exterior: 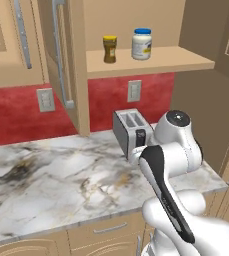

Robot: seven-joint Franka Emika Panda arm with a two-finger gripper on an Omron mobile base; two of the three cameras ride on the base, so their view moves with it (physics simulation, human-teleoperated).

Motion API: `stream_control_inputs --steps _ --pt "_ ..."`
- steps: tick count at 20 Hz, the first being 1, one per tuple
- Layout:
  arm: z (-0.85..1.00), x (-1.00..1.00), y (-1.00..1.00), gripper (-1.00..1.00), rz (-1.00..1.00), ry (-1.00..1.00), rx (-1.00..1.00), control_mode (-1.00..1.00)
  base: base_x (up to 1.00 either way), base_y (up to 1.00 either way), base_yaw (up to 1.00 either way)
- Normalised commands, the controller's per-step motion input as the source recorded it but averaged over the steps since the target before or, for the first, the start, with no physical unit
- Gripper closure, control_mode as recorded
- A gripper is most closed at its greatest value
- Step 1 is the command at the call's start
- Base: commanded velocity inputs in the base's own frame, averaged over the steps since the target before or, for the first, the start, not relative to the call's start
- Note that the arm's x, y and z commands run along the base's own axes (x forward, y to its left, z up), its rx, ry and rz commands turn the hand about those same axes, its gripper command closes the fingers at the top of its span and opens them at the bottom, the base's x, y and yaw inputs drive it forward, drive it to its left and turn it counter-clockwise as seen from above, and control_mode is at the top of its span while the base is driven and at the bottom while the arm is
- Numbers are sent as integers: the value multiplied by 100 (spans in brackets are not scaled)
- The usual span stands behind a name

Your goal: Collect the turmeric, mayonnaise, and shaker from the cabinet and place them next to the stove.

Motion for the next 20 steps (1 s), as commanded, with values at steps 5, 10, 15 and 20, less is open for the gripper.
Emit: stream_control_inputs --steps 5,10,15,20 --pt "70 45 5 -100 0 -17 11 -100 0 0 0" --pt "74 36 3 -100 0 -17 9 -100 0 0 0" --pt "71 33 22 -100 -6 -13 2 -100 0 0 0" --pt "66 33 29 -100 -8 -16 0 -100 0 0 0"
